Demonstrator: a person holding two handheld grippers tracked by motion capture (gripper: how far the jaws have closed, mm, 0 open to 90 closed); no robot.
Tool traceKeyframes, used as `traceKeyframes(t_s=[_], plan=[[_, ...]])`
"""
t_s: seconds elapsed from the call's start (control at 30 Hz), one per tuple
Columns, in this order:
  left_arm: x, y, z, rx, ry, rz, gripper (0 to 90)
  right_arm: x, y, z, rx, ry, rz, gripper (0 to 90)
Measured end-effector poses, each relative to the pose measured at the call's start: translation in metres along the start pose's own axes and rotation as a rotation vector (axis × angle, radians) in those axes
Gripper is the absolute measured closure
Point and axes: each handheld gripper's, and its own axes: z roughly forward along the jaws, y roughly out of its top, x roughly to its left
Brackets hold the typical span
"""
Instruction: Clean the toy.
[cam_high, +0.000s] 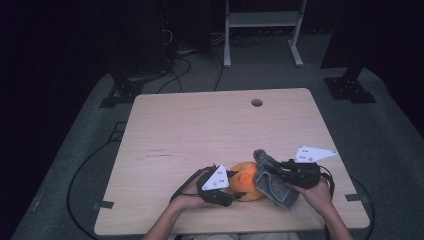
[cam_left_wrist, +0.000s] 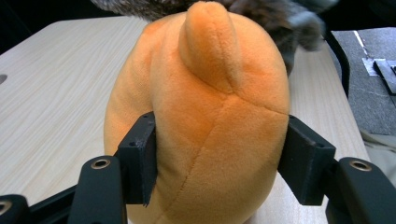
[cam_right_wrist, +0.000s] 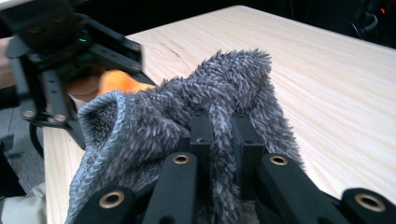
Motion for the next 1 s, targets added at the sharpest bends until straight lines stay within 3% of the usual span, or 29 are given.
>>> traceKeyframes(t_s=[0.07,0.13,0.17,0.27,0.3,0.37,0.47,0.53,0.6,0.67,0.73,0.83,0.87,0.93,1.0], plan=[[0.001,0.002,0.001,-0.017,0.018,-0.042,25.3,0.002,-0.001,-0.001,0.007,-0.008,-0.014,80.6],[0.004,0.003,0.003,0.0,0.038,-0.073,16.8,0.006,0.0,0.001,0.012,-0.007,-0.031,80.6],[0.004,0.002,0.002,-0.001,0.034,-0.065,16.6,0.007,0.001,0.003,0.016,-0.001,-0.037,80.5],[0.001,0.002,0.001,-0.003,0.033,-0.02,27.7,0.01,0.006,0.001,0.023,0.01,-0.049,80.6],[-0.002,0.003,0.002,-0.005,0.031,0.001,29.7,0.015,0.009,0.0,0.009,0.039,-0.053,80.5],[-0.008,0.004,0.005,0.004,0.019,0.056,31.2,0.031,0.019,0.002,-0.015,0.124,-0.106,80.5],[-0.011,0.004,0.003,0.028,0.024,0.093,32.0,0.043,0.026,0.009,0.024,0.13,-0.168,80.5],[-0.01,0.003,0.002,0.026,0.021,0.091,32.5,0.034,0.022,0.008,0.022,0.108,-0.142,80.6],[-0.01,0.003,0.002,0.017,0.018,0.085,32.5,0.019,0.014,0.003,0.045,0.031,-0.115,80.6],[-0.01,0.003,0.004,0.014,0.017,0.088,32.3,0.006,0.005,-0.005,0.058,-0.002,-0.07,80.6],[-0.012,0.004,0.006,0.02,0.014,0.097,31.2,0.007,0.003,-0.008,0.055,0.009,-0.057,80.6],[-0.012,0.005,0.007,0.025,0.015,0.103,30.8,0.023,0.014,-0.004,-0.009,0.129,-0.087,80.6],[-0.012,0.005,0.006,0.031,0.014,0.105,30.8,0.03,0.019,0.0,-0.006,0.141,-0.114,80.5],[-0.01,0.003,0.003,0.035,0.013,0.098,31.1,0.036,0.022,0.008,0.015,0.136,-0.145,80.5],[-0.008,0.002,0.001,0.035,0.016,0.081,31.3,0.028,0.018,0.009,0.015,0.109,-0.121,80.6]])
